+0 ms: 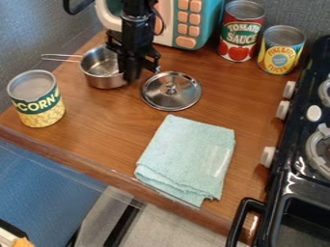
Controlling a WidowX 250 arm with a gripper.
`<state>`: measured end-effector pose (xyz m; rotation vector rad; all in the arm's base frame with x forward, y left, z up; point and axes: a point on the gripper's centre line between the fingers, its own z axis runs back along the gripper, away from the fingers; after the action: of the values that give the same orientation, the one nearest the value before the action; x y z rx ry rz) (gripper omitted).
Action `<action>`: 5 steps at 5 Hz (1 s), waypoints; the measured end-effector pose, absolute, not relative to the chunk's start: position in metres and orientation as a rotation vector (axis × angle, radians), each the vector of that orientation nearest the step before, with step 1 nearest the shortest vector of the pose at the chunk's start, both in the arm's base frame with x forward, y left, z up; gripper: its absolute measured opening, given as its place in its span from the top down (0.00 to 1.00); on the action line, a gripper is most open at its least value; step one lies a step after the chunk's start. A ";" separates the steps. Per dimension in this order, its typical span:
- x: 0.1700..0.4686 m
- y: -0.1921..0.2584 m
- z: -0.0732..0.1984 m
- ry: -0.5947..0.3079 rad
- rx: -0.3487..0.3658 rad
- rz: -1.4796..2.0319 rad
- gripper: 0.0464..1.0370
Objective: Picks a silver pot and places it on top on the towel
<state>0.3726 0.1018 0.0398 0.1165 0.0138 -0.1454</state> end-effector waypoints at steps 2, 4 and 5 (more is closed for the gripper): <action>0.368 0.066 0.077 -0.119 0.066 -0.423 0.96; 0.322 -0.016 0.102 -0.175 0.031 -0.671 0.97; 0.291 -0.055 0.099 -0.161 0.016 -0.782 0.97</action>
<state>0.2912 -0.0552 0.0991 0.0162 -0.1609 -0.7823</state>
